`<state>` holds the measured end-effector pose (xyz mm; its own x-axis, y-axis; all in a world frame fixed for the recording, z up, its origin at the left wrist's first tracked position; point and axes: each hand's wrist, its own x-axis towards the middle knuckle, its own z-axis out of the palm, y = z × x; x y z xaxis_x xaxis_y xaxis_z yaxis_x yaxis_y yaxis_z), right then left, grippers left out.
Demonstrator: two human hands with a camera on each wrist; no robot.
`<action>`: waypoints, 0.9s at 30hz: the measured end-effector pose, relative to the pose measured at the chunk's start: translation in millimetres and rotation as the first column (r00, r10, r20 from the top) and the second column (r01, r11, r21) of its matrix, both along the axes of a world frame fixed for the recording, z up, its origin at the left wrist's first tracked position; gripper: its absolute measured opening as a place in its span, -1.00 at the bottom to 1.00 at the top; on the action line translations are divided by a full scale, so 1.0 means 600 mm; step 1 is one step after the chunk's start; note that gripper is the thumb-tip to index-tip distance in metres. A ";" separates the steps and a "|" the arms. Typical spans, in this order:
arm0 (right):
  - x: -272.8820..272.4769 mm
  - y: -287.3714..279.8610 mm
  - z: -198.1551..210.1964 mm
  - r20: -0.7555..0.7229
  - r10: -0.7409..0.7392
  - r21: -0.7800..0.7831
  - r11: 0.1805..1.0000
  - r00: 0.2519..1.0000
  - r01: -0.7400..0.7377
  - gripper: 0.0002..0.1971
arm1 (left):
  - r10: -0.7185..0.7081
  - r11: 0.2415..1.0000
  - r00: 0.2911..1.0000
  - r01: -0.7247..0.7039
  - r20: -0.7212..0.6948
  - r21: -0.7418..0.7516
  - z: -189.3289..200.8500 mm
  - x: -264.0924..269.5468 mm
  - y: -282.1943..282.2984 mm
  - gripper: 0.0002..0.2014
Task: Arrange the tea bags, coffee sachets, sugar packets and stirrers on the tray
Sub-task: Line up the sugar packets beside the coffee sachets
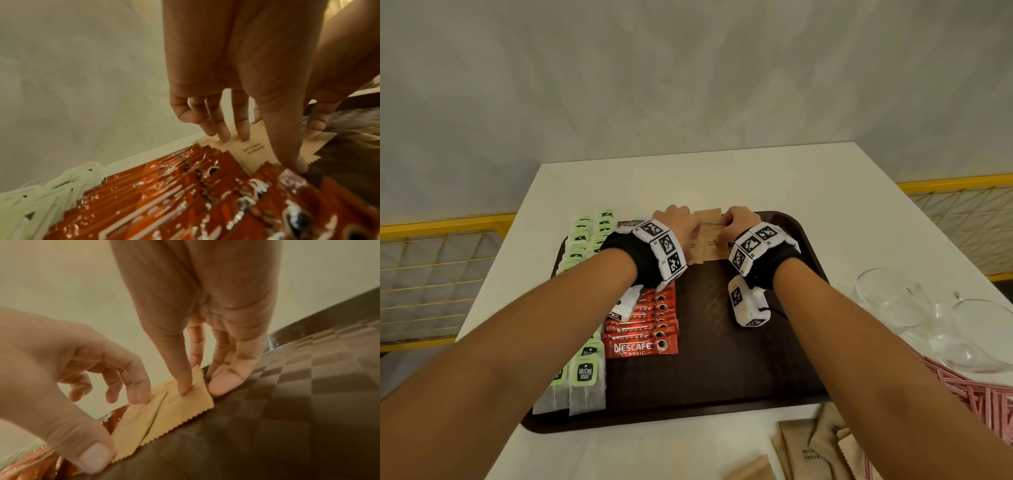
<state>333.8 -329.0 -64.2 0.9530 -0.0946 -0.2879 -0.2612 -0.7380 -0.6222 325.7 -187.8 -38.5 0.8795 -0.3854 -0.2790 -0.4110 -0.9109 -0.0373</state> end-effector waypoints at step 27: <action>-0.013 -0.006 -0.013 -0.003 -0.156 0.155 0.976 0.988 0.155 -0.66 | 0.024 1.000 0.998 -0.023 0.052 -0.011 -0.006 0.005 -0.003 -0.52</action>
<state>325.7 -332.6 -72.2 0.9328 -0.1970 -0.3018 -0.3589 -0.5838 -0.7282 328.9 -189.9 -41.9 0.9018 -0.3668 -0.2285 -0.3870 -0.9208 -0.0491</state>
